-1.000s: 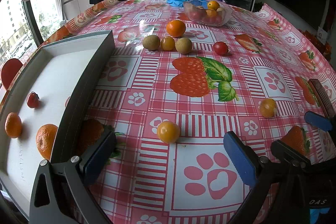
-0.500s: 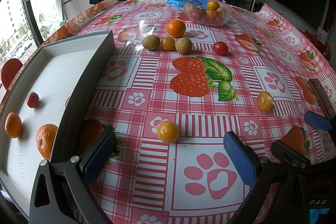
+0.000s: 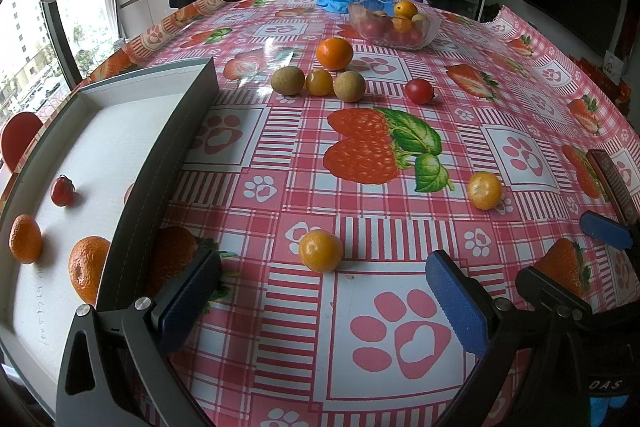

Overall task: Organize fruits
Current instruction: 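Grasp a yellow cherry tomato with the left tool while the right tool waits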

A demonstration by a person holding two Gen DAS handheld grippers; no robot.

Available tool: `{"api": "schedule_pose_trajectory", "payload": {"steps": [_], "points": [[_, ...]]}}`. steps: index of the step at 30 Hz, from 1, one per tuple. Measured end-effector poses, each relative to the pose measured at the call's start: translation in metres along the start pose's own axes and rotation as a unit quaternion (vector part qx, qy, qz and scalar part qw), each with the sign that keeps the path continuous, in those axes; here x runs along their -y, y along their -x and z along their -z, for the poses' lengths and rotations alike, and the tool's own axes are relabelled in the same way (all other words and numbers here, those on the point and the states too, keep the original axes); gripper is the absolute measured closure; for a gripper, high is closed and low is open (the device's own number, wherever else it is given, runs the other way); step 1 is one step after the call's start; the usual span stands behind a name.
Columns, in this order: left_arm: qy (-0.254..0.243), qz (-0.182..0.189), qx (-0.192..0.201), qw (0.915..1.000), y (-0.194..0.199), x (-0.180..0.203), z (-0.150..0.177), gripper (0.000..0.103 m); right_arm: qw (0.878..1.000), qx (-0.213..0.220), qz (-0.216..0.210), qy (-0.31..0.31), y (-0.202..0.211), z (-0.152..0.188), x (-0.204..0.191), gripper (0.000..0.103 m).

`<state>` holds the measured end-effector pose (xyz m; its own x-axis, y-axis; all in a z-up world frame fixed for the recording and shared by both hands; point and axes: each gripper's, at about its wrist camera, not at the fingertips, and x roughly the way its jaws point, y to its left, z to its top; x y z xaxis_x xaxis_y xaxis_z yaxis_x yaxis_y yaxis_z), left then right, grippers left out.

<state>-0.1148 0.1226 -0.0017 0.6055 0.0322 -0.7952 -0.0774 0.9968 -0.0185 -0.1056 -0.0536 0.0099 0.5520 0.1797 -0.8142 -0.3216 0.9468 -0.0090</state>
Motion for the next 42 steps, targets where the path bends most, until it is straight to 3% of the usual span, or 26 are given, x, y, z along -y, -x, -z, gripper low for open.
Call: {"api": "schedule_pose_trajectory", "payload": {"steps": [9, 12, 22, 25, 27, 31, 33, 35, 36, 39, 41, 42], "points": [[-0.009, 0.004, -0.018, 0.9998, 0.004, 0.002, 0.001, 0.001, 1.0, -0.018, -0.002, 0.002, -0.001, -0.004, -0.001, 0.0], [-0.011, 0.008, -0.02, 0.9997, 0.006, 0.0, 0.001, 0.008, 1.0, -0.03, -0.002, 0.001, -0.002, -0.006, 0.0, 0.0], [-0.016, 0.017, -0.023, 0.9995, 0.01, -0.002, -0.008, 0.063, 0.999, -0.029, -0.028, 0.001, -0.006, -0.03, -0.011, 0.002], [-0.012, 0.021, -0.024, 0.9994, 0.01, -0.004, -0.008, 0.063, 0.999, -0.024, -0.039, 0.014, -0.01, -0.043, -0.024, 0.005], [-0.013, 0.017, -0.022, 0.9995, 0.01, -0.005, -0.008, 0.063, 0.998, -0.028, -0.043, 0.023, -0.015, -0.048, -0.031, 0.021], [-0.013, 0.011, -0.021, 0.9996, 0.01, -0.004, -0.009, 0.063, 0.998, -0.034, -0.039, 0.031, -0.027, -0.053, -0.039, 0.03], [-0.014, 0.01, -0.02, 0.9996, 0.009, -0.004, -0.008, 0.061, 0.998, -0.03, -0.028, 0.043, -0.028, -0.055, -0.043, 0.04], [-0.011, 0.006, -0.019, 0.9997, 0.009, -0.004, -0.009, 0.057, 0.998, -0.025, -0.038, 0.047, -0.025, -0.054, -0.045, 0.075], [-0.009, 0.007, -0.019, 0.9998, 0.009, -0.004, -0.009, 0.057, 0.998, -0.027, -0.043, 0.046, -0.024, -0.054, -0.044, 0.08], [-0.014, 0.007, -0.02, 0.9997, 0.009, -0.005, -0.009, 0.058, 0.997, -0.033, -0.07, 0.025, -0.022, -0.053, -0.035, 0.079], [-0.013, 0.013, -0.023, 0.9996, 0.009, -0.006, -0.009, 0.077, 0.995, -0.036, -0.089, 0.006, -0.019, -0.052, -0.026, 0.079], [-0.014, 0.016, -0.024, 0.9995, 0.009, -0.005, -0.009, 0.081, 0.994, -0.037, -0.098, -0.005, -0.018, -0.052, -0.021, 0.079]]}}
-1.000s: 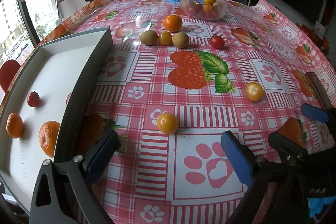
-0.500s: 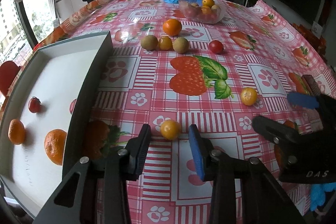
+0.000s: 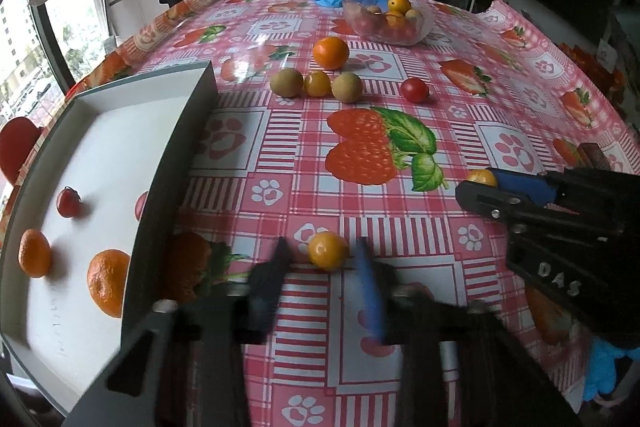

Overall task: Organize fruits
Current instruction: 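Carry both held yellow cherry tomatoes over the white tray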

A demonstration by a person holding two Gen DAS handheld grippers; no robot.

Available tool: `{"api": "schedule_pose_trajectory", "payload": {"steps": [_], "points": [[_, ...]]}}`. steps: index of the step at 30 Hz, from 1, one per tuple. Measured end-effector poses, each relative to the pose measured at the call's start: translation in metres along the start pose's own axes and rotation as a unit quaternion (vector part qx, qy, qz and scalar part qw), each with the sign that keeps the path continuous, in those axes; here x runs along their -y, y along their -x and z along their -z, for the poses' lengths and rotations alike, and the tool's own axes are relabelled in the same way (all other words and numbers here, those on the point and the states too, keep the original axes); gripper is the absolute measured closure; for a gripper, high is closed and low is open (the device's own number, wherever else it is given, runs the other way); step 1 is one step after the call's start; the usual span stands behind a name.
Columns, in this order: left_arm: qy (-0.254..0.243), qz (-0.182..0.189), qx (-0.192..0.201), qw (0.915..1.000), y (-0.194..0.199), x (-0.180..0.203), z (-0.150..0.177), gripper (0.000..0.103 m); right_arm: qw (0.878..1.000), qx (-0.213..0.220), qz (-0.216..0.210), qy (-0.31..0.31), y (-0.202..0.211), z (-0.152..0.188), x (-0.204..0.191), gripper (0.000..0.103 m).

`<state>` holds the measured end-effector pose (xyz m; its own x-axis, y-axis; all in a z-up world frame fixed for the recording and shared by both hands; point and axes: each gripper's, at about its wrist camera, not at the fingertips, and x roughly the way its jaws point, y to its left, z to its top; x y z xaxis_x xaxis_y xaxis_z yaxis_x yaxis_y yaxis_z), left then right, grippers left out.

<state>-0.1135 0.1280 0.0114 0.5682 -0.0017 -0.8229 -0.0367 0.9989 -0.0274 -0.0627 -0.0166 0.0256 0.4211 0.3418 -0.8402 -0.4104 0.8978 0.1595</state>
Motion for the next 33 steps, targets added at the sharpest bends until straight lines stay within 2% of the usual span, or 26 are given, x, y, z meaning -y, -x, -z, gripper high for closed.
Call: {"api": "schedule_pose_trajectory", "payload": {"steps": [6, 14, 24, 33], "points": [[0.01, 0.028, 0.003, 0.9996, 0.013, -0.003, 0.0, 0.081, 0.999, 0.005, -0.022, -0.032, 0.016, 0.0, 0.013, 0.079], [0.014, 0.035, 0.031, 0.9988, 0.044, -0.009, -0.009, 0.081, 0.999, 0.012, -0.039, -0.031, 0.027, -0.011, 0.003, 0.079], [0.051, 0.015, 0.065, 0.9965, 0.073, -0.054, -0.018, 0.081, 0.997, 0.015, -0.072, 0.006, 0.028, -0.036, -0.05, 0.079], [0.103, -0.02, 0.073, 0.9918, 0.075, -0.115, -0.014, 0.081, 0.993, 0.0, -0.101, 0.059, 0.01, -0.059, -0.118, 0.079]]}}
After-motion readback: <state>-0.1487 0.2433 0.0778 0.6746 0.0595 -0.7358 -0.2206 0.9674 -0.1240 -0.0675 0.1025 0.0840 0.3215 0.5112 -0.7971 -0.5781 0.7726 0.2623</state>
